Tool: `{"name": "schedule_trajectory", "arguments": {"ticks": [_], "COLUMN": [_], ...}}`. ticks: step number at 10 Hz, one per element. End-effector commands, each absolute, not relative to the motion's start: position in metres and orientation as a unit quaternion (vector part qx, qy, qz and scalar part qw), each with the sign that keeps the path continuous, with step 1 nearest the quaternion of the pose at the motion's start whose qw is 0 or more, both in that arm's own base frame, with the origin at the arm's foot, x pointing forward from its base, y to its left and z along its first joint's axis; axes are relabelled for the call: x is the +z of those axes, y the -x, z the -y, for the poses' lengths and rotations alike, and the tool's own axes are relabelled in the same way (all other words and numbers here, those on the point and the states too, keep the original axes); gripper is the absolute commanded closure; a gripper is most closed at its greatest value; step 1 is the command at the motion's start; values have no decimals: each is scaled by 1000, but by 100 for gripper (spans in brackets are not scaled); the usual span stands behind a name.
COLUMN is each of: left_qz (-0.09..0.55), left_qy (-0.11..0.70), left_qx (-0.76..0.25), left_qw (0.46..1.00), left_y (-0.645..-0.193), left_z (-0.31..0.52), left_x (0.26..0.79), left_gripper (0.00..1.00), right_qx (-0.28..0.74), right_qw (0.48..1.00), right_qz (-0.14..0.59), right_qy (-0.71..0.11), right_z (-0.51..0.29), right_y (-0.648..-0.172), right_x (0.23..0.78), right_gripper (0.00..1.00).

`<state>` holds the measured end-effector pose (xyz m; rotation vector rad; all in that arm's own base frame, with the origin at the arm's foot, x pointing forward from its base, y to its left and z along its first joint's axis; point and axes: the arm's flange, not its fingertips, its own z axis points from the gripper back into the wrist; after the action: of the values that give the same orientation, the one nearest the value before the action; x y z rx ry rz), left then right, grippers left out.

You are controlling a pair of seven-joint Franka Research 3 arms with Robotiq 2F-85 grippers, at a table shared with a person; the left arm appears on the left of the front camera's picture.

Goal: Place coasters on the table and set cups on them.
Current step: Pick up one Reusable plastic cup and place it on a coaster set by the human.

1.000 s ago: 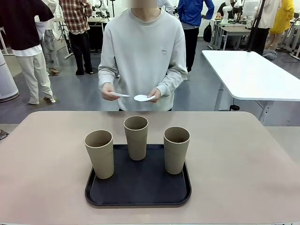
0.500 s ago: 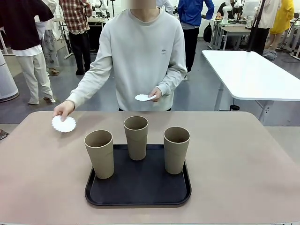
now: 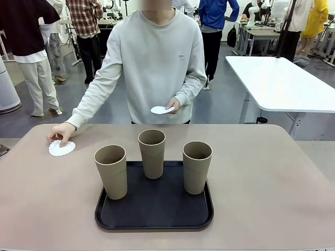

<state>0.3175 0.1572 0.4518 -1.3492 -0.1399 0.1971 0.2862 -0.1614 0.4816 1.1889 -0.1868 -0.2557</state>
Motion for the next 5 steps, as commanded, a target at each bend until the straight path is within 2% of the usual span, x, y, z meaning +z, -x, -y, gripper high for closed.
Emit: {"name": "schedule_trajectory", "arguments": {"ticks": [1,5], "left_qz": [71,71], "left_qy": [628,628], "left_qx": [86,86], "left_qw": [770,770], "left_y": [-318,-318], "left_z": [-158,-158], "left_x": [454,454], "left_gripper": [0,0], "right_qx": [-115,-115], "right_qw": [810,810], "right_qz": [94,94], "right_qy": [-567,-567], "right_z": [162,162], "right_y": [-289,-289], "right_x": [482,482], "right_gripper": [0,0]}}
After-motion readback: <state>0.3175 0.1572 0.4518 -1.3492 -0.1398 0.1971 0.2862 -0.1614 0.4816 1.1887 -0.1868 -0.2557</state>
